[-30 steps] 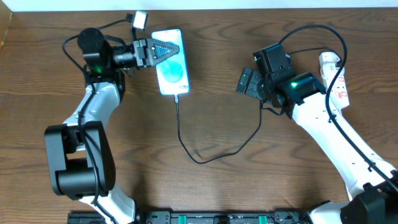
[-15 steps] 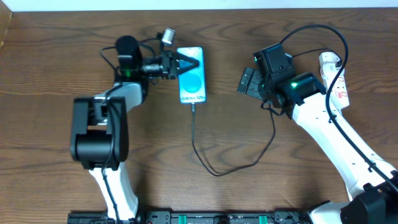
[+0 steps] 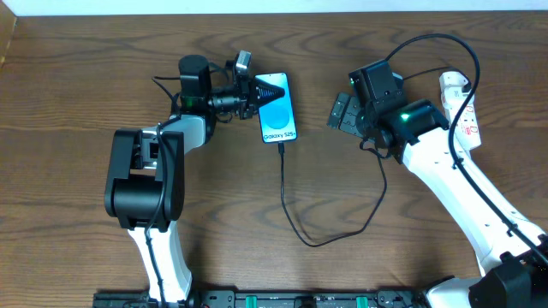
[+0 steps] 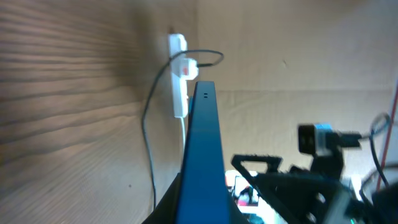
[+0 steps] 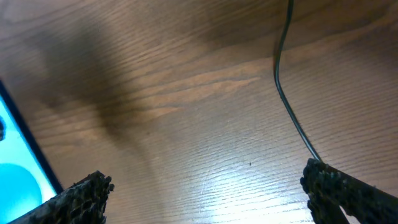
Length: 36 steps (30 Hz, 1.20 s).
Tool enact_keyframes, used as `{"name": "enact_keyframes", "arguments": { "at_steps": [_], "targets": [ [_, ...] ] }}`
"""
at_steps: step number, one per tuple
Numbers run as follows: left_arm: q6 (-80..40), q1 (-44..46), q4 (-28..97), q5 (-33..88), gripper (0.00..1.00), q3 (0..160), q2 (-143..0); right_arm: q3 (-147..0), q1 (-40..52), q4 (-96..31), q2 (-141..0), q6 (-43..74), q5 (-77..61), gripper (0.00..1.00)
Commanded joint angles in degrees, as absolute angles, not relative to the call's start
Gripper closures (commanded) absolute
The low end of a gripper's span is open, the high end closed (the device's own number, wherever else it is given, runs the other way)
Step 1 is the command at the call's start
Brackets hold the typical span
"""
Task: Plug charger to phone and switch on socket
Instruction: 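Lower the phone with the left gripper toward the table center, then lay the phone flat on the table with the left gripper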
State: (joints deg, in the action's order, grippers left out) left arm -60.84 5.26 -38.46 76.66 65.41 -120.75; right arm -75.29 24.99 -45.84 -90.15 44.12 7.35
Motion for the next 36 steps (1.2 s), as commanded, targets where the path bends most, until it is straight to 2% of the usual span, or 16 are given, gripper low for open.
{"name": "enact_keyframes", "arguments": {
  "at_steps": [1, 9, 17, 23, 29, 36],
  "targets": [
    [-58.0, 5.3, -35.2, 72.9, 0.92, 65.7, -120.9, -75.7, 24.8, -46.1, -88.8, 44.7, 8.5, 0.03],
    [-48.1, 6.3, -22.8, 69.3, 0.93, 65.7, -120.9, -75.7, 24.8, -46.0, -88.8, 44.7, 8.5, 0.02],
    [-42.0, 9.0, -17.5, 69.1, 0.93, 65.7, -120.9, -75.7, 24.8, -46.0, -88.8, 44.7, 8.5, 0.02],
    [-38.2, 12.0, -9.6, 60.5, 0.93, 65.7, -120.9, -75.7, 24.8, -46.1, -88.8, 44.7, 8.5, 0.02],
    [-36.5, 12.6, -8.9, 60.4, 0.93, 65.8, -120.9, -75.7, 24.8, -46.1, -88.8, 44.7, 8.5, 0.02],
    [-28.2, 12.8, -2.1, 60.4, 0.93, 65.8, -120.9, -75.7, 24.8, -46.0, -88.8, 44.7, 8.5, 0.02]
  ]
}}
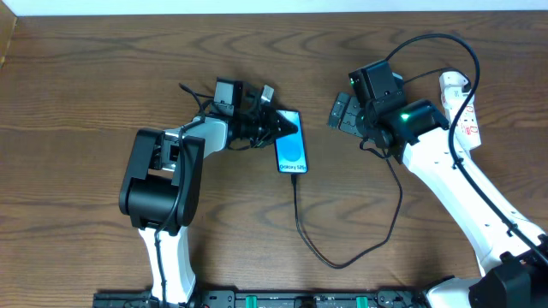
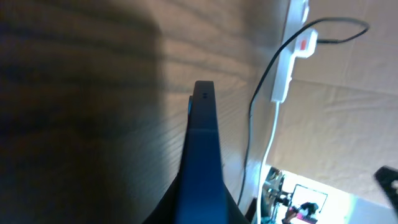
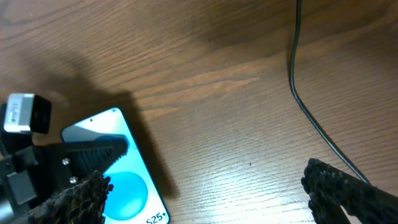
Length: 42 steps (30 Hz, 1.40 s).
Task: Plug charger to phone and switch on socket
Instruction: 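Lay the phone flat on the table with the left gripper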
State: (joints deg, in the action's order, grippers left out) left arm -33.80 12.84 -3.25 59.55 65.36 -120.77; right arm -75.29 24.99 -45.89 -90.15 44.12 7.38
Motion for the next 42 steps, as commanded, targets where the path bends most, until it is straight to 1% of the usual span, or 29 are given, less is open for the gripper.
{"name": "enact_keyframes", "arguments": {
  "at_steps": [1, 8, 18, 22, 33, 42],
  "targets": [
    [-27.4, 12.8, -1.4, 60.3, 0.93, 65.8, -120.9, -75.7, 24.8, -46.0, -88.8, 44.7, 8.5, 0.02],
    [-25.5, 14.6, -0.4, 60.3, 0.93, 66.2, -120.9, -75.7, 24.8, -45.9, -88.8, 44.7, 8.5, 0.02],
    [-25.6, 16.2, -0.4, 57.0, 0.92, 66.6, -120.9, -75.7, 24.8, -46.0, -88.8, 44.7, 8.5, 0.02],
    [-27.6, 16.4, -0.5, 54.3, 0.93, 66.6, -120.9, -75.7, 24.8, -46.0, -88.8, 44.7, 8.5, 0.02],
    [-33.1, 17.3, -5.3, 53.0, 0.93, 66.6, -120.9, -75.7, 24.8, -46.0, -88.8, 44.7, 8.5, 0.02],
    [-33.3, 17.6, -5.5, 52.8, 0.93, 66.6, -120.9, -75.7, 24.8, -46.0, -88.8, 44.7, 8.5, 0.02]
  ]
}}
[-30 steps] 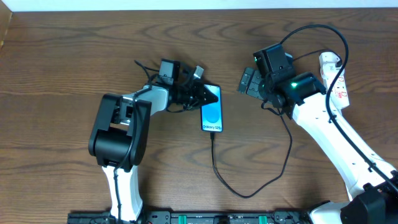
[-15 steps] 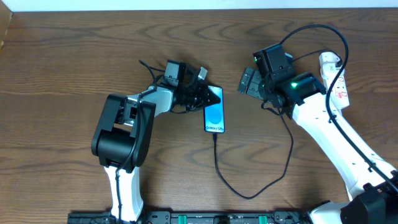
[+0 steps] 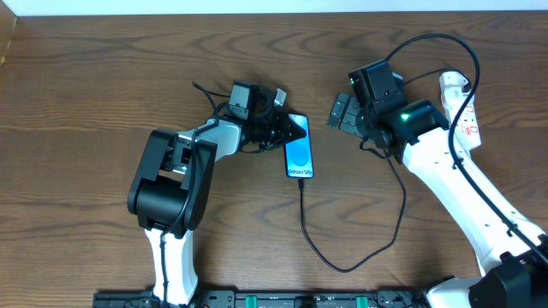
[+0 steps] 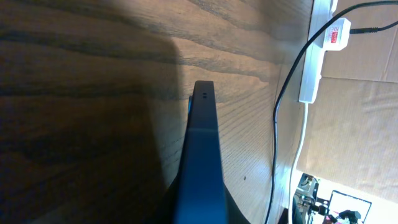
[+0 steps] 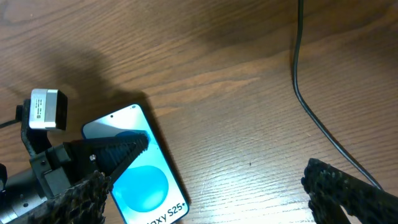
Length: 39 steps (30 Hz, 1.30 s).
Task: Plug charger to phone and switch on socket
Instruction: 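Lay the phone flat on the table with the left gripper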
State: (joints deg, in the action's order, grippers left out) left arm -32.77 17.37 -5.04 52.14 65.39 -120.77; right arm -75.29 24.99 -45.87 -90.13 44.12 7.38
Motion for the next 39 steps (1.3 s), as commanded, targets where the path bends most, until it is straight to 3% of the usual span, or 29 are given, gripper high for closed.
{"name": "enact_keyframes", "arguments": {
  "at_steps": [1, 33, 39],
  "targets": [
    [-33.3, 17.7, -5.5, 52.8, 0.93, 66.6, -120.9, -75.7, 24.8, -46.0, -88.8, 44.7, 8.5, 0.02],
    [-33.3, 17.9, -5.4, 52.8, 0.91, 66.6, -120.9, -75.7, 24.8, -46.0, -88.8, 44.7, 8.5, 0.06],
    [-33.3, 17.9, -5.4, 52.8, 0.87, 66.6, -120.9, -75.7, 24.8, -46.0, -88.8, 44.7, 8.5, 0.06]
  ]
}}
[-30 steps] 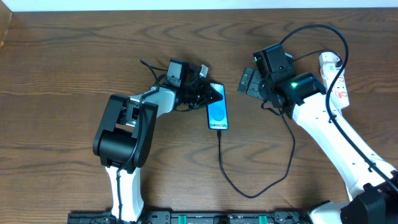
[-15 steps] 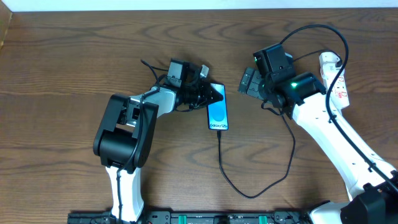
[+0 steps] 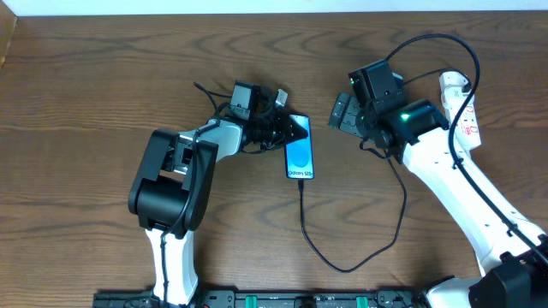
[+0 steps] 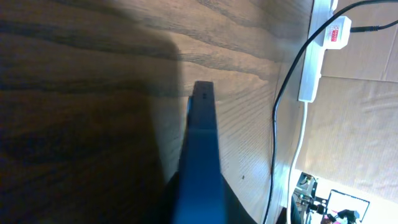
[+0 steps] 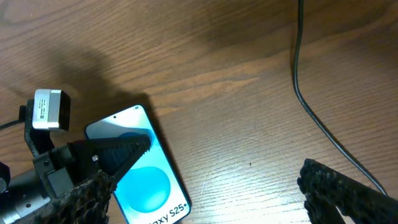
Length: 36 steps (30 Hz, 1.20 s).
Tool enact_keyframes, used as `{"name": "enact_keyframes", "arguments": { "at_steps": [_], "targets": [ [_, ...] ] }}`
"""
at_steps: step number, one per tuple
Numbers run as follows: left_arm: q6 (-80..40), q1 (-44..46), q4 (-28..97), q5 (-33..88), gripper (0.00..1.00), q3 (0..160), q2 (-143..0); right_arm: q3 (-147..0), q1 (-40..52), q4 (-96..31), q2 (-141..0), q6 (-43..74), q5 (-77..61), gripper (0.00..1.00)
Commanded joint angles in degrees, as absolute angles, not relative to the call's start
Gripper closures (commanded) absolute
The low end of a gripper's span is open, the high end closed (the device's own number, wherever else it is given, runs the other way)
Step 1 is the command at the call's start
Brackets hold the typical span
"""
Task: Plug charger to phone and switch on socket
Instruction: 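Lay the phone flat on the table with the left gripper, then adjust the phone's position flat on the table with the left gripper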
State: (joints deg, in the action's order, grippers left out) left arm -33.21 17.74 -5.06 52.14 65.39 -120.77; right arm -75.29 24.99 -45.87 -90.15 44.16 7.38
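Note:
The phone [image 3: 299, 154], its blue screen facing up, is at the table's middle with my left gripper [image 3: 289, 130] shut on its top end. The left wrist view shows it edge-on as a blue slab [image 4: 200, 155]. A black cable [image 3: 342, 267] is plugged into its bottom end. The cable loops forward, then runs back to the charger [image 3: 467, 85] on the white power strip [image 3: 461, 115] at the right. My right gripper [image 3: 342, 111] hangs open right of the phone, holding nothing. Its wrist view shows the phone [image 5: 140, 171] and the cable [image 5: 311, 112].
The power strip [image 4: 313, 59] lies along the right edge, with the red-labelled charger [image 4: 337, 31] in it. The cable's slack loop [image 3: 398, 231] lies under the right arm. Cardboard [image 4: 354, 124] borders the table beyond the strip.
The phone and the left gripper have shifted a trifle to the right. The right arm and the cable loop stand as they did.
My left gripper held the phone further left and back, with the cable plugged in. At each later moment the phone was further right and nearer the front, the cable loop trailing it. The right gripper stayed open in one place throughout.

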Motion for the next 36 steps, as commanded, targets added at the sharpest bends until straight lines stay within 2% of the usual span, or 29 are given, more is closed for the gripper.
{"name": "enact_keyframes", "arguments": {
  "at_steps": [1, 10, 11, 13, 18, 28, 30, 33, 35, 36],
  "targets": [
    [-33.3, 17.9, -5.4, 52.8, 0.87, 66.6, -120.9, -75.7, 24.8, -46.1, -88.8, 44.7, 8.5, 0.06],
    [-33.3, 17.9, -5.4, 52.8, 0.83, 66.6, -120.9, -75.7, 24.8, -46.1, -88.8, 44.7, 8.6, 0.06],
    [-33.3, 17.9, -5.4, 52.8, 0.78, 66.6, -120.9, -75.7, 24.8, -46.1, -88.8, 44.7, 8.7, 0.06],
    [-33.3, 17.9, -5.4, 52.8, 0.76, 66.6, -120.9, -75.7, 24.8, -46.1, -88.8, 44.7, 8.7, 0.06],
    [-33.3, 17.9, -5.4, 52.7, 0.75, 66.6, -120.9, -75.7, 24.8, -46.1, -88.8, 44.7, 8.7, 0.06],
    [-33.5, 17.9, -0.4, 46.4, 0.64, 66.6, -120.9, -75.7, 24.8, -46.0, -88.8, 44.7, 8.7, 0.06],
    [-33.5, 17.9, -0.4, 46.4, 0.55, 66.6, -120.9, -75.7, 24.8, -46.0, -88.8, 44.7, 8.7, 0.06],
    [-33.5, 17.9, -0.4, 46.4, 0.49, 66.6, -120.9, -75.7, 24.8, -46.0, -88.8, 44.7, 8.7, 0.06],
    [-33.5, 17.9, -0.4, 46.4, 0.37, 66.6, -120.9, -75.7, 24.8, -46.0, -88.8, 44.7, 8.7, 0.06],
    [-33.5, 17.9, -0.4, 46.4, 0.34, 66.6, -120.9, -75.7, 24.8, -46.0, -88.8, 44.7, 8.7, 0.06]
  ]
}}
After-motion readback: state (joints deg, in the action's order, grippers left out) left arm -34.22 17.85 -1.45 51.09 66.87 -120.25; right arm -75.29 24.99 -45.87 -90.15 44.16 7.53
